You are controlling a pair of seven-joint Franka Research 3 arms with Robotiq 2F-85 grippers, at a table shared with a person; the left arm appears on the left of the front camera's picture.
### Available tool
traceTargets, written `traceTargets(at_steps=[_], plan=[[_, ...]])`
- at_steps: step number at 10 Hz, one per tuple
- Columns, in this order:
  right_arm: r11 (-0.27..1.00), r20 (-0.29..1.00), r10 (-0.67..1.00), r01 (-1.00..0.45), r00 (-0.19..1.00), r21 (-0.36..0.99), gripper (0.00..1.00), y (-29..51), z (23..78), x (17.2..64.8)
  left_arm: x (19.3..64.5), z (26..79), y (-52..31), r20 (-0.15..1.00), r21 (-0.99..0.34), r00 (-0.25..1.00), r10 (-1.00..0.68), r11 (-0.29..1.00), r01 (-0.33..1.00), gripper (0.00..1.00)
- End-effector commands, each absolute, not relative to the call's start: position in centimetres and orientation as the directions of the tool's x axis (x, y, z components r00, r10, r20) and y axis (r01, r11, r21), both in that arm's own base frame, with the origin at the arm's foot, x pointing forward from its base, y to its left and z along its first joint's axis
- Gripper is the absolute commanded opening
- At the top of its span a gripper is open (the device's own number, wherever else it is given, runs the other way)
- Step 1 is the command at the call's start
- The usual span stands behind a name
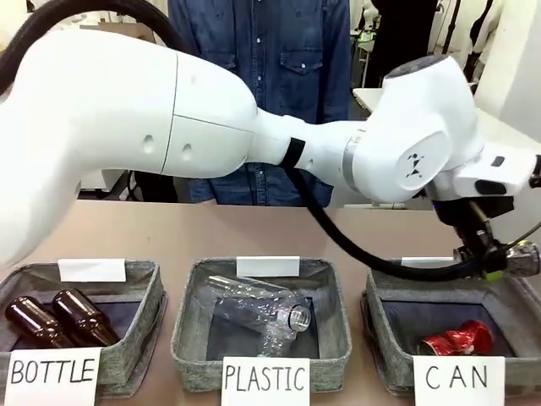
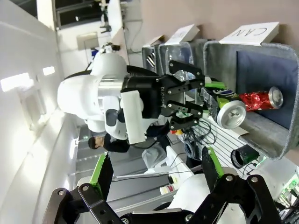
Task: Sort the can waste into the basket.
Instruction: Pick up the can waste from the table and place it in the right Fabric basket.
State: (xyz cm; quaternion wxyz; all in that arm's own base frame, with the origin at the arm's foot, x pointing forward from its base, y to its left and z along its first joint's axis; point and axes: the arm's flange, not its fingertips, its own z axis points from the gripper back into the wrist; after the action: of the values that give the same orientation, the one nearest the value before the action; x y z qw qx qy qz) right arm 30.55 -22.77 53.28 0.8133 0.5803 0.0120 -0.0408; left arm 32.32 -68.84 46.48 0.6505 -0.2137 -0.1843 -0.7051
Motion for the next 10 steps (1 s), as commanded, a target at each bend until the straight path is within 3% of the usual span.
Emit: traceTargets(at_steps=[1, 3, 4, 5, 10], plan=[[0.32, -0.074, -0.079, 0.095, 0.994, 0.943, 1.0, -23.34, 53.59, 30.24, 32.36, 47.58, -69.24, 0.523, -0.019, -0.039, -0.851, -0.058, 0.998, 0.44], [0.32, -0.074, -0.079, 0.095, 0.994, 0.943, 1.0, -23.34, 53.59, 30.24, 32.53, 47.6, -69.29, 0.515, -0.022, -0.04, -0.856, -0.059, 0.998, 0.44], [0.32, -0.074, -0.079, 0.095, 0.994, 0.943, 1.0, -23.34, 53.59, 30.24, 32.55, 47.71, -69.3, 0.512, -0.013, -0.051, -0.857, -0.067, 0.998, 0.65], [0.32, -0.074, -0.079, 0.095, 0.994, 0.943, 1.0, -23.34, 53.59, 30.24, 32.44, 47.76, -69.22, 0.506, 0.002, -0.074, -0.859, -0.084, 0.996, 1.0], [0.32, -0.074, -0.079, 0.095, 0.994, 0.943, 1.0, -23.34, 53.59, 30.24, 32.48, 47.99, -69.16, 0.511, 0.001, -0.075, -0.856, -0.086, 0.996, 1.0]])
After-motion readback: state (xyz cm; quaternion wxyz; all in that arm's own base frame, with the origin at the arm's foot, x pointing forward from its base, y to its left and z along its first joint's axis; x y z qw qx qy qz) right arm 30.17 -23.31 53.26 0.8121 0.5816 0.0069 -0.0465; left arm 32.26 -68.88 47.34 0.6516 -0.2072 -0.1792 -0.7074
